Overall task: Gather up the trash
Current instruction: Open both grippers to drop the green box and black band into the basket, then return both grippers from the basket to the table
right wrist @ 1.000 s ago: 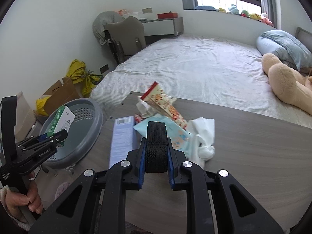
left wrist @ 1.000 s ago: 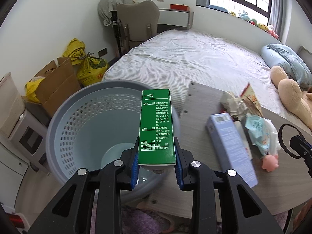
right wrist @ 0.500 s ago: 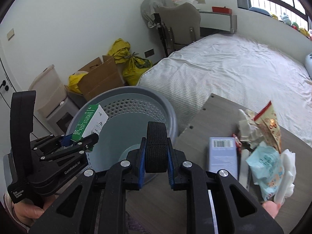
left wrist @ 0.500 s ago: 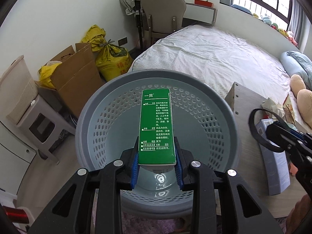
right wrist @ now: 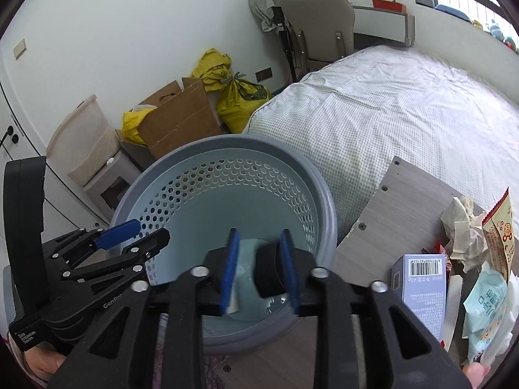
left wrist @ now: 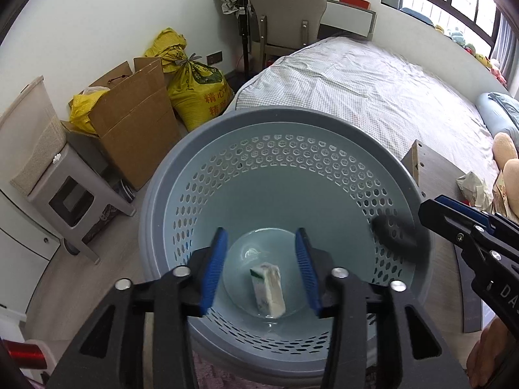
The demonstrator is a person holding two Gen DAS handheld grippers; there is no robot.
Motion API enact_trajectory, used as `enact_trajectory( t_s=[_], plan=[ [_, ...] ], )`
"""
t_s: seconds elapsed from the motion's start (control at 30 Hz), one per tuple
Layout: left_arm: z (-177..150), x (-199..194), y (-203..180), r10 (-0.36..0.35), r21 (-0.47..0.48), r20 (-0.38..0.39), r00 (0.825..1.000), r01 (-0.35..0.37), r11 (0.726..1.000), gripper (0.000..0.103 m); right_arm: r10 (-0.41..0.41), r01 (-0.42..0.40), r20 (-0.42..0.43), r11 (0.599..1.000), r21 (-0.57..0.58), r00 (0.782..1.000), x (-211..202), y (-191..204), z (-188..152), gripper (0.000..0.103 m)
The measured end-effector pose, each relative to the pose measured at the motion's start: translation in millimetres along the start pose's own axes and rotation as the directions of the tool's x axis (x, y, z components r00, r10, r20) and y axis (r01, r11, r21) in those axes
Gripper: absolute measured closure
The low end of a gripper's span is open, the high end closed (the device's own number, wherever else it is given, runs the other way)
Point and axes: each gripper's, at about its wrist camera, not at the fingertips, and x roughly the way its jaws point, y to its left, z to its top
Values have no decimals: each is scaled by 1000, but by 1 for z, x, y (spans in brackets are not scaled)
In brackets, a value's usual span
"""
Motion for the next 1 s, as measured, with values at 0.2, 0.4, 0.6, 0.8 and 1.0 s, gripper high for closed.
enact_trajectory(
  t_s=[0.2, 0.4, 0.6, 0.8, 1.0],
  plan=[
    [0, 1, 7, 20, -24, -1, 1000, -20, 1000, 53, -14, 14, 8, 1000, 5, 1000, 1, 0, 0, 64],
    [-3, -4, 11, 35, -41, 11, 999, -35, 999, 45, -31, 31, 5, 999, -18, 1000, 4, 6, -2, 64],
    [-6, -8, 14, 49, -57, 12, 999, -48, 997, 42, -38, 39, 14, 999, -30, 999, 1, 8, -4, 64],
    [-9, -14, 18, 70, -73, 18, 997, -69, 995, 38, -47, 48, 24, 998, -31, 999, -4, 8, -5, 57],
    [-12, -21, 22, 73, -94, 23, 997, -70, 993, 35, -61, 62, 22, 997, -37, 998, -9, 8, -8, 48]
  ],
)
